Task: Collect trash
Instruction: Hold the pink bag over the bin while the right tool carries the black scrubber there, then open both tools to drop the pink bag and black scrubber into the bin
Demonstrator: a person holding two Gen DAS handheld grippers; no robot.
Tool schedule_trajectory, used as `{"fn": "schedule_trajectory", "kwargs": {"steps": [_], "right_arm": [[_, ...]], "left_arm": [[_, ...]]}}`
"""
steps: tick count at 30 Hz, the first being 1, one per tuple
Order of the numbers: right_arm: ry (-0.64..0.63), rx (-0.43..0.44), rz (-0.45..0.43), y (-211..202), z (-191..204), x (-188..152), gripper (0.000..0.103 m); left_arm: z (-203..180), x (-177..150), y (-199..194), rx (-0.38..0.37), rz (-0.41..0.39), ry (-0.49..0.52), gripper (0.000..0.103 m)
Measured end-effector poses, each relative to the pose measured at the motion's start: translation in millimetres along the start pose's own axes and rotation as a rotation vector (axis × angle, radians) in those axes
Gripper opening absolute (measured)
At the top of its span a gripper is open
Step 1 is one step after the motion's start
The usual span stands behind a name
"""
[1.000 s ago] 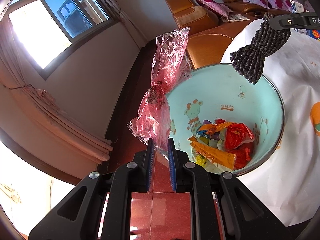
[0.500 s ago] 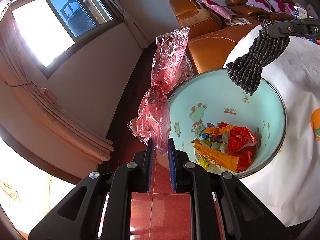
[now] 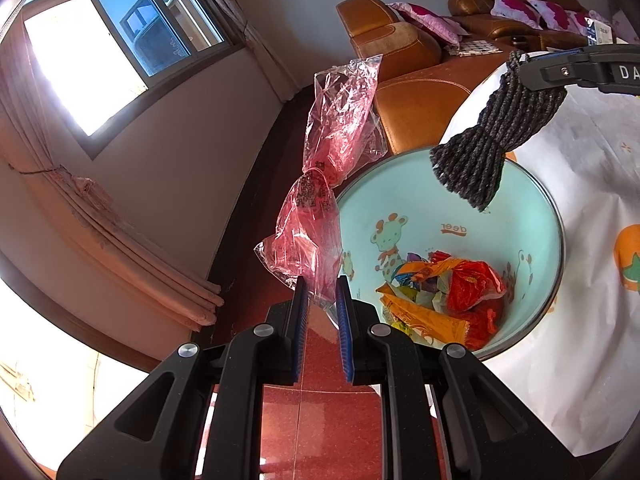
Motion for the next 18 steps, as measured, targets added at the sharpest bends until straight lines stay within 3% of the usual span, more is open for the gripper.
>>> {"fn": "schedule_trajectory", "kwargs": {"steps": [5, 6, 7, 9, 12, 15, 18], "right_arm": [[0.006, 0.018, -0.004, 3, 4, 0, 0.021], [0.009, 0.018, -0.006, 4, 4, 1, 0.026], [0.014, 0.016, -0.013, 4, 3, 1, 0.03], [0.02, 0.016, -0.019, 3, 2, 0, 0.04], [0.033, 0.02, -0.022, 2, -1, -1, 0.047], [0.05, 0.019, -0.033, -6, -6, -3, 0.051], [0.068, 0.001, -0.06, -23, -13, -5, 0.054]], "left_arm": [[-2, 3, -1, -0.007, -0.009, -0.005, 0.017], [-1, 3, -1, -0.003, -0.011, -0.014, 0.025], [1, 3, -2, 0.0, -0.017, -0.024, 0.042], [3, 3, -4, 0.009, -0.028, -0.035, 0.054], [2, 4, -5, -0.004, -0.037, -0.044, 0.057], [4, 5, -9, 0.01, -0.054, -0.065, 0.073], [11, 8, -19, 0.008, -0.086, -0.114, 0.078]]}}
Point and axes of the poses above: each gripper's, at about its wrist camera, not at the fingertips, and y roughly the way its jaws point, z to its left, x to its top, the point moved 1 cm from there along y, roughly the way its jaws point, and after that the axes turned 11 degrees about y, right-handed, at the moved point
